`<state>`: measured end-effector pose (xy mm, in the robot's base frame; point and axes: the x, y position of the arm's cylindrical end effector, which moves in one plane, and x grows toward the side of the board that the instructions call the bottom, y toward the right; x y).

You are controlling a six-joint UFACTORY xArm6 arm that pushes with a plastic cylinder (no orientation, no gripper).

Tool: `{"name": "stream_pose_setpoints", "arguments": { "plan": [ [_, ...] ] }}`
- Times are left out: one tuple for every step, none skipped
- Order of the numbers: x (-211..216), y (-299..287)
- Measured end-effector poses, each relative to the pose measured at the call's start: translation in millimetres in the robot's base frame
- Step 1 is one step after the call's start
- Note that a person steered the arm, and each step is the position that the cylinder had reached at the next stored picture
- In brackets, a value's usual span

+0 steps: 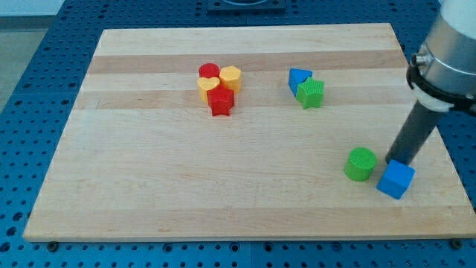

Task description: Place your arm at the top left side of the green circle

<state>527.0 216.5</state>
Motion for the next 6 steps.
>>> {"name": "stream_pose_setpoints", "arguments": {
  "plan": [
    [8,1],
    [-6,1],
    [-38,-13],
    [-42,-51],
    [-41,-90],
    [-36,-100]
  ]
}}
